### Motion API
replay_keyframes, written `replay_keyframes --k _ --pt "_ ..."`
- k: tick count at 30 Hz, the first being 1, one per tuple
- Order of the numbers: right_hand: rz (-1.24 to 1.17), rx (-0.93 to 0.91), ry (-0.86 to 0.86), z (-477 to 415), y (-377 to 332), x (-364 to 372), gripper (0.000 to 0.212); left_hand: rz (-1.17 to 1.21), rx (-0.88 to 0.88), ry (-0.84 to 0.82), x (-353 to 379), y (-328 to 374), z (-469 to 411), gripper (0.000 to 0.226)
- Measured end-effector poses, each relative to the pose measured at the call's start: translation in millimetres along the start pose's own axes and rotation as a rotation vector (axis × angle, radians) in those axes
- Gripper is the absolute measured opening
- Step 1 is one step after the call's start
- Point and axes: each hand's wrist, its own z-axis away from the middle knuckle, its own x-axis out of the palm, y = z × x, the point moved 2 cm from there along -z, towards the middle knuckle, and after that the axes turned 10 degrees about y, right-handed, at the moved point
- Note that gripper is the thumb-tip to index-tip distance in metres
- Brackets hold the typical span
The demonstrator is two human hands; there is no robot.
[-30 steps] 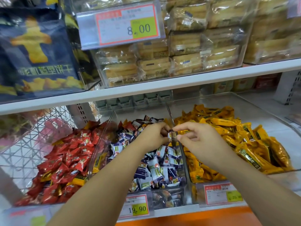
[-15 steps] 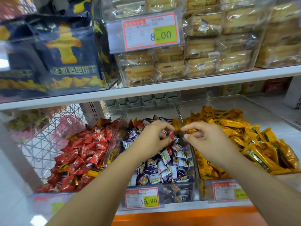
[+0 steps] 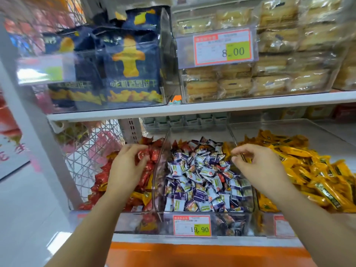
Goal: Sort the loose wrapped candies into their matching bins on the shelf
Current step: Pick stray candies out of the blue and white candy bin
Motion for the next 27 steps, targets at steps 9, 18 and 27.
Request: replay_keyframes --k 9,18,27 --pt "0.111 -0.229 -0.144 -6 -59 55 0.024 0.175 0.082 -0.177 3 -5 4 0.024" --pt "0.155 -0.159 -0.315 -79 -67 154 0.044 0.268 0.076 -0.255 9 -15 -1 0.025" --pt "0.36 -0.215 -0.598 -98 -72 180 0.026 0.3 0.044 -0.278 12 -19 3 0.028"
